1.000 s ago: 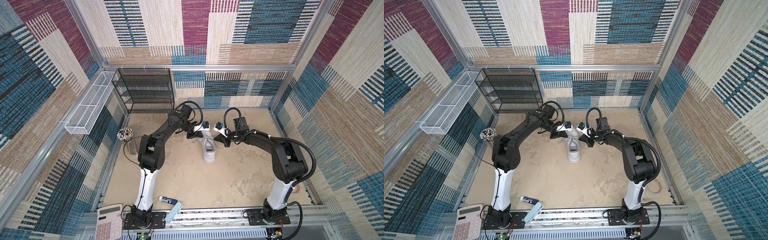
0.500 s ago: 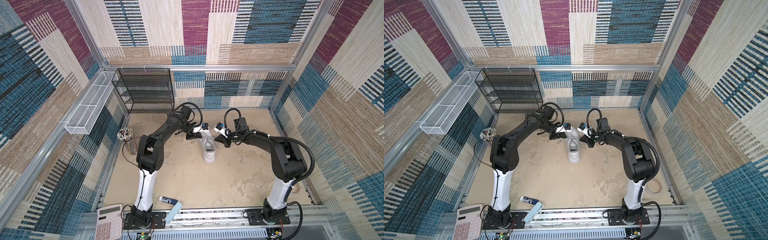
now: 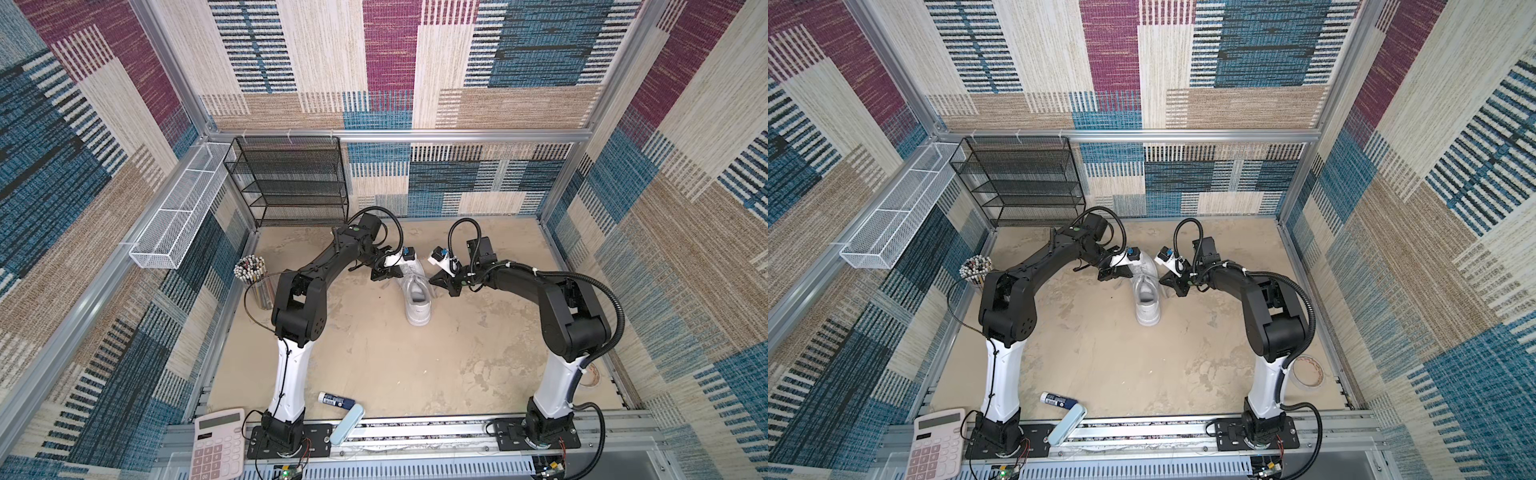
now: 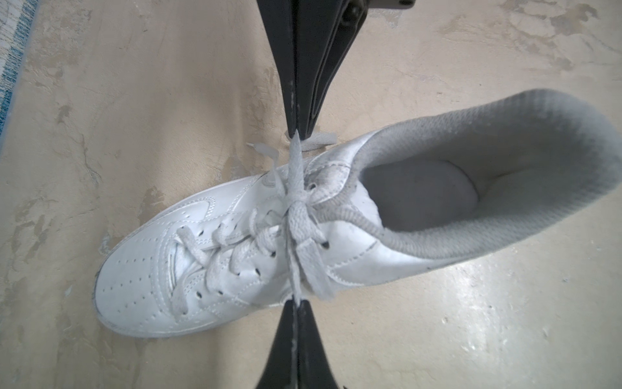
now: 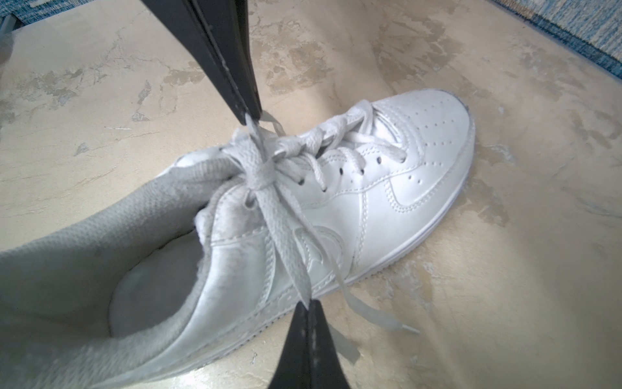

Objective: Tie the shoes

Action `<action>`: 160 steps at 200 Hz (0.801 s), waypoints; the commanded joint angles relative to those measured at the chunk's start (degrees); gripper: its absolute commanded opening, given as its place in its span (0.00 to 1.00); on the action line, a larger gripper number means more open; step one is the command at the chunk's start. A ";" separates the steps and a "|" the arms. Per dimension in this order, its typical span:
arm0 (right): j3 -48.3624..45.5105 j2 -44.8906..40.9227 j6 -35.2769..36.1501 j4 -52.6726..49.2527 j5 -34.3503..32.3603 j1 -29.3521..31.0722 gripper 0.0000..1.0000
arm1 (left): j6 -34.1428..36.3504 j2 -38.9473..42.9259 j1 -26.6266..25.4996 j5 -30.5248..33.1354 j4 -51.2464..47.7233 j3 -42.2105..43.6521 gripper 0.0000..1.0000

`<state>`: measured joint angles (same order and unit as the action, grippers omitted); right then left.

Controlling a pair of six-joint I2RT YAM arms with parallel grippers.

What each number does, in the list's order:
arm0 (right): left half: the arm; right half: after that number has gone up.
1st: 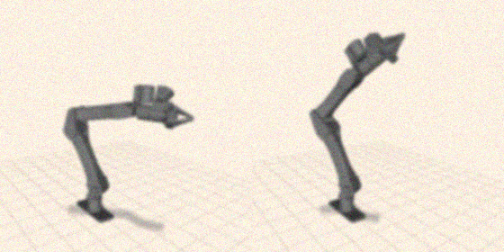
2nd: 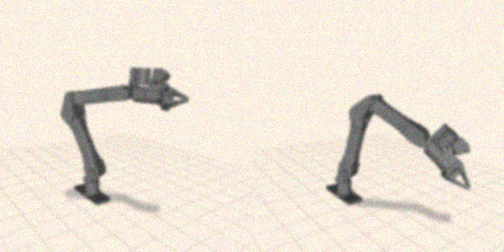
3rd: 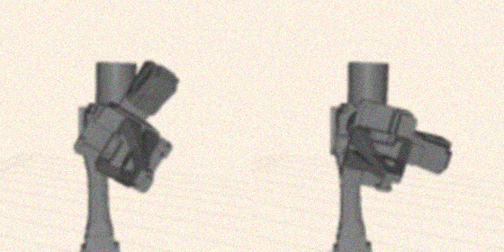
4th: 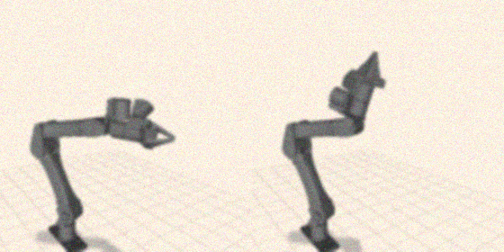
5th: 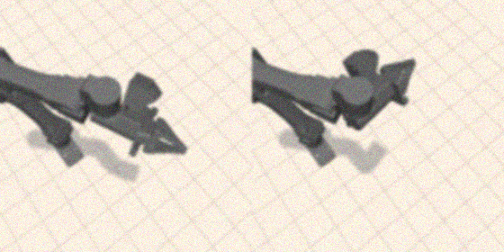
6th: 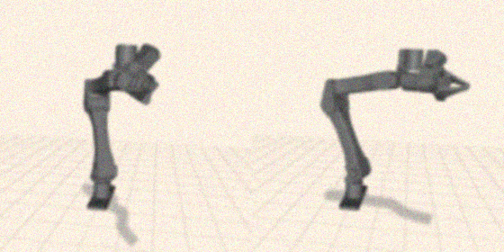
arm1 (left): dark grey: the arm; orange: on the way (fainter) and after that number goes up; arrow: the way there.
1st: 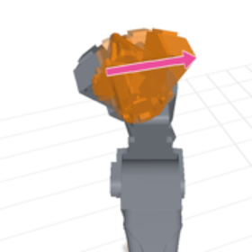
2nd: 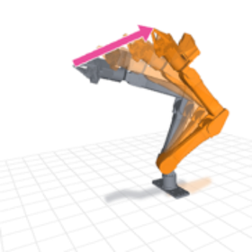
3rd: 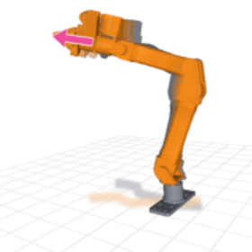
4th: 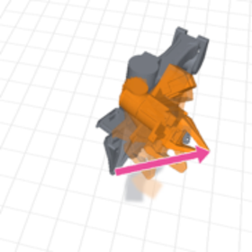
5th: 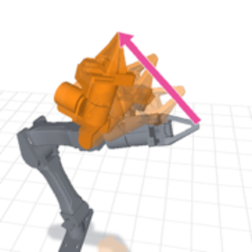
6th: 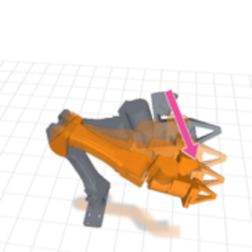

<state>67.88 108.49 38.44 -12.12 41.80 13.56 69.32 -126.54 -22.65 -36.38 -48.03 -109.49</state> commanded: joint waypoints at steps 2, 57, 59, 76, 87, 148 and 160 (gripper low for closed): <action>0.06 0.24 0.04 -2.21 -2.69 -0.39 0.00 | -0.26 0.62 0.66 2.70 -1.39 0.42 0.00; -0.53 0.22 -0.20 -2.07 -3.06 -0.65 0.00 | -0.66 0.37 0.87 5.44 -0.67 0.70 0.00; -0.55 0.19 -0.20 -2.11 -3.13 -0.69 0.00 | -0.69 0.38 0.91 5.40 -0.73 0.75 0.00; -0.70 0.23 -0.25 -2.31 -3.26 -0.95 0.00 | -0.89 0.58 1.16 5.67 -0.74 0.99 0.00; -0.82 0.17 -0.29 -2.23 -3.48 -1.08 0.00 | -0.88 0.68 1.35 6.05 -0.69 1.12 0.00; 0.95 1.18 -1.57 -2.25 -1.30 -1.09 0.00 | -0.51 0.79 0.80 3.69 -0.44 1.12 0.00; 1.47 1.51 -1.18 -2.60 -1.89 -0.66 0.00 | -0.65 0.60 0.66 3.97 -0.38 1.12 0.00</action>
<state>68.49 109.30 37.87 -12.25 42.19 12.78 68.71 -126.06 -22.06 -36.27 -46.28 -108.33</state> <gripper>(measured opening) 0.048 0.049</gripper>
